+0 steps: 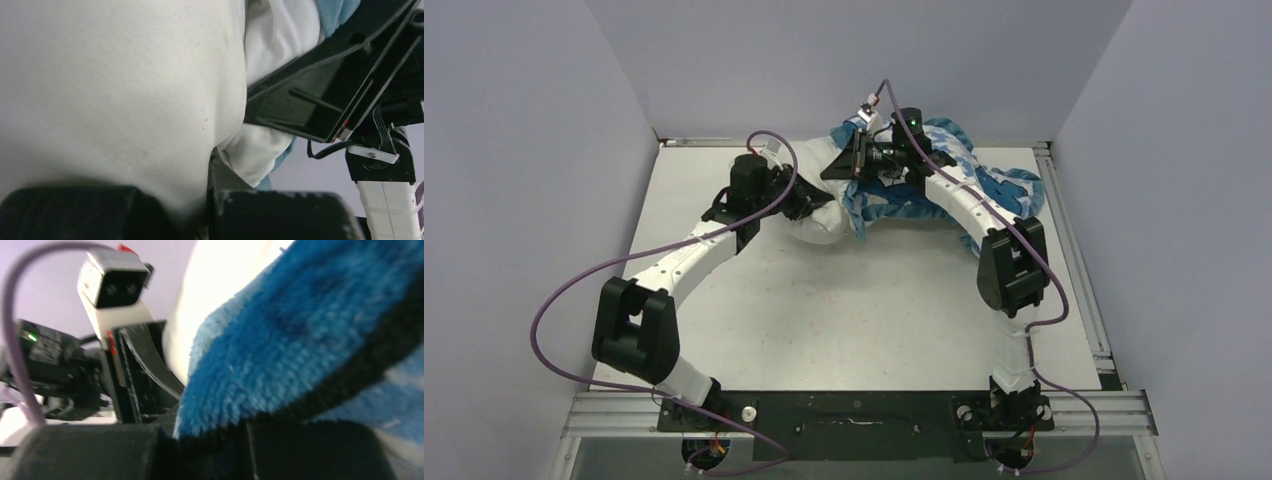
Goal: Put the pillow into the pillowcase
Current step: Stuff the pillow into the pillowcase.
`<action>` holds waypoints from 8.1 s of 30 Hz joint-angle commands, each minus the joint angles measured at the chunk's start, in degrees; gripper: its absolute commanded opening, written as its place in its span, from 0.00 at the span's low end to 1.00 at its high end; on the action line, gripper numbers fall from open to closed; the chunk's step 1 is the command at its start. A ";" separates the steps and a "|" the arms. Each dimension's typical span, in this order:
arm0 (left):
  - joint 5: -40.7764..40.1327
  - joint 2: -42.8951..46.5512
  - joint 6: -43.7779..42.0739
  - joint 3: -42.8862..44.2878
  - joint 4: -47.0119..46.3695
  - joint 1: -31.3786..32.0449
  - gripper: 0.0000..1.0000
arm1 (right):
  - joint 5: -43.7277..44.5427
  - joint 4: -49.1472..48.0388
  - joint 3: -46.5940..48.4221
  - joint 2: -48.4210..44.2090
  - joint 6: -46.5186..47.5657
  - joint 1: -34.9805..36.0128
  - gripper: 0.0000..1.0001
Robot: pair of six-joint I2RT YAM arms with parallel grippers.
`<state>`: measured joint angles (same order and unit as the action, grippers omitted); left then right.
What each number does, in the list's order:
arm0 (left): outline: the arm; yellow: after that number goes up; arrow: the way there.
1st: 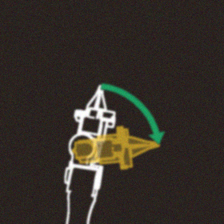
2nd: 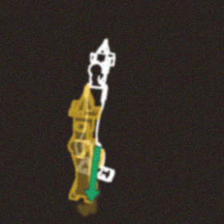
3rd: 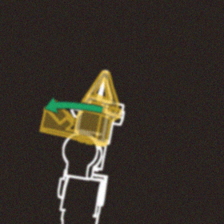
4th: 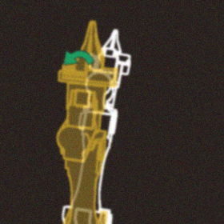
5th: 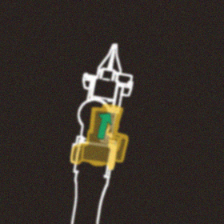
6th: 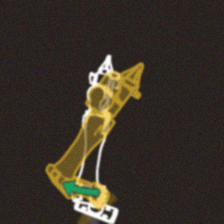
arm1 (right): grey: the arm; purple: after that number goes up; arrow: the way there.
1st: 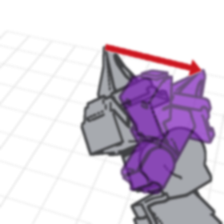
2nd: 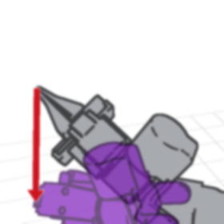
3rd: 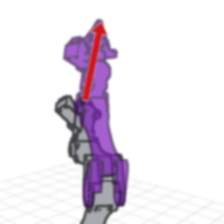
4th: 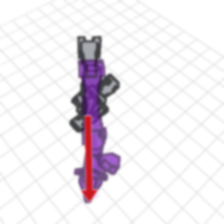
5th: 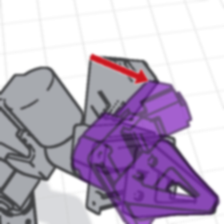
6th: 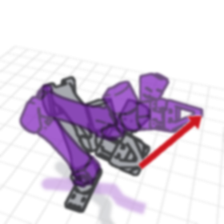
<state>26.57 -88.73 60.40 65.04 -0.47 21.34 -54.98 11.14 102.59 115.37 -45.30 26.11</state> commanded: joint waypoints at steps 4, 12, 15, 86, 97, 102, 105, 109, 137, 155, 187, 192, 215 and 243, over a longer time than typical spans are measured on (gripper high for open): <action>-2.94 4.20 0.99 -2.44 -7.87 8.79 0.00 | -10.16 -19.78 11.58 3.33 -13.75 2.09 0.05; -6.47 10.67 0.10 -11.44 -1.29 8.55 0.00 | 13.61 33.47 14.79 -0.87 23.48 -4.52 0.25; -5.80 11.02 0.95 -13.87 -0.57 8.54 0.00 | 24.54 43.16 14.81 -2.51 32.41 -4.10 0.46; -0.97 7.35 11.68 -14.64 -36.26 -0.77 0.00 | -7.26 -61.46 2.73 3.04 -48.56 13.78 0.05; -4.58 13.69 11.42 -22.17 -21.82 -1.68 0.00 | 11.46 13.77 15.74 1.37 10.01 7.03 0.35; -7.31 14.88 12.27 -23.87 -17.87 -2.41 0.00 | 32.00 31.46 21.42 -1.19 19.90 7.34 0.99; -7.50 14.33 11.91 -23.29 -16.93 -2.51 0.00 | 42.87 35.94 19.27 -5.01 23.99 6.44 0.90; -5.72 12.71 11.17 -21.87 -16.69 -2.53 0.00 | 52.50 37.03 9.35 -11.96 25.46 2.48 0.90; -4.20 12.85 10.23 -19.58 -14.70 -6.52 0.00 | 16.04 23.69 -13.81 -17.76 23.30 -8.03 0.05; -3.71 8.98 7.78 -14.03 -10.64 -11.32 0.00 | 30.54 31.21 -10.91 -19.20 27.25 3.31 0.83; -8.31 7.45 5.08 -8.41 -3.06 -14.31 0.00 | -0.24 27.48 -7.39 -17.59 26.11 5.47 0.05; -15.64 6.65 4.73 -4.26 -0.10 -10.42 0.00 | -9.33 17.91 -1.91 -10.17 19.40 15.20 0.05; 5.50 11.48 -24.10 -13.49 26.52 -19.60 0.97 | 12.41 29.26 2.61 -2.27 21.58 -0.26 0.05; 14.32 -11.76 -30.37 15.60 10.94 -20.70 0.98 | 16.95 40.24 17.93 6.46 24.91 0.53 0.05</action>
<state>19.66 -94.67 26.35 79.37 26.24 0.01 -39.79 50.50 116.18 119.85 -21.41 27.24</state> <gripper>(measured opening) 0.963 0.072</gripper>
